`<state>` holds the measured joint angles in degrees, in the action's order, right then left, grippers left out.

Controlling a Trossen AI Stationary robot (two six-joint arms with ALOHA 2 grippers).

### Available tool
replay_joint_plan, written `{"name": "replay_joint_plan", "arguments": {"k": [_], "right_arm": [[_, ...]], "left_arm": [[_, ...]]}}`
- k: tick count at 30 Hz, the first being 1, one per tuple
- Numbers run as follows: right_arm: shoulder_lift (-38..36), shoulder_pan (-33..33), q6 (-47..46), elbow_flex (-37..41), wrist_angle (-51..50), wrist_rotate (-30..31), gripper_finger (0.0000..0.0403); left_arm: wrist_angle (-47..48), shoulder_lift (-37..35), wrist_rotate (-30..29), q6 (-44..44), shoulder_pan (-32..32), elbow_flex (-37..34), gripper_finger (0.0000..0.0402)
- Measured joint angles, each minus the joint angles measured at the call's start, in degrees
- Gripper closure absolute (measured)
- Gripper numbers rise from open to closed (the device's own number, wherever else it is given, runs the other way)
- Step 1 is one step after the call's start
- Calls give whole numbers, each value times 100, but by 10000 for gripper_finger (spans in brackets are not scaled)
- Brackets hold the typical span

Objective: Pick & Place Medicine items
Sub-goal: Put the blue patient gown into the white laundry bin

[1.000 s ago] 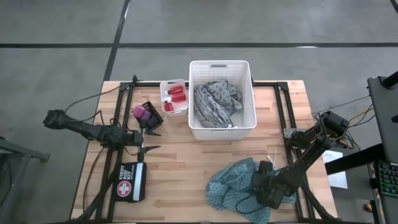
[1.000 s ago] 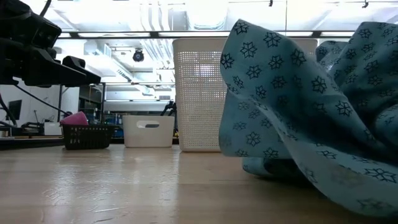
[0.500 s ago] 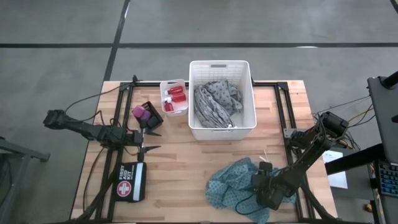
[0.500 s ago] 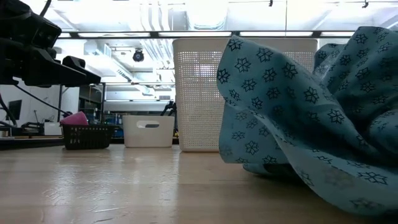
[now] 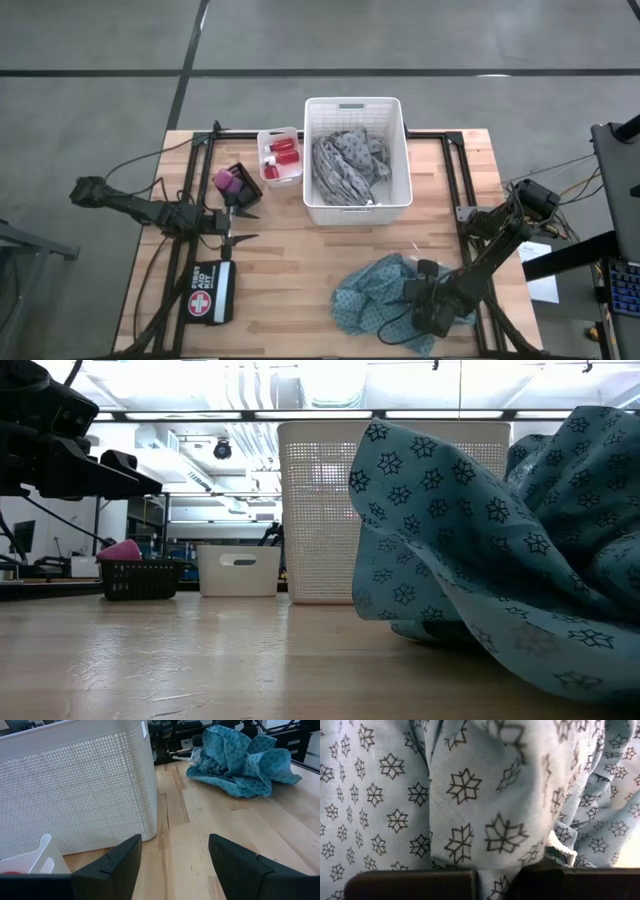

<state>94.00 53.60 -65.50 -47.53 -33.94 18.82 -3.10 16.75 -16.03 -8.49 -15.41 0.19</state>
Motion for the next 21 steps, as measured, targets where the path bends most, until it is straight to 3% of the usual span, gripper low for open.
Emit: {"name": "replay_joint_plan", "arguments": {"k": [8,21], "right_arm": [[-167,0,83,-52,-37,13,377],[-1436,2,250,-68,-284,517,371]], "left_arm": [[1,0,1,0,-1,0,165],[-1,-2,0,0,-1,0,165]]}}
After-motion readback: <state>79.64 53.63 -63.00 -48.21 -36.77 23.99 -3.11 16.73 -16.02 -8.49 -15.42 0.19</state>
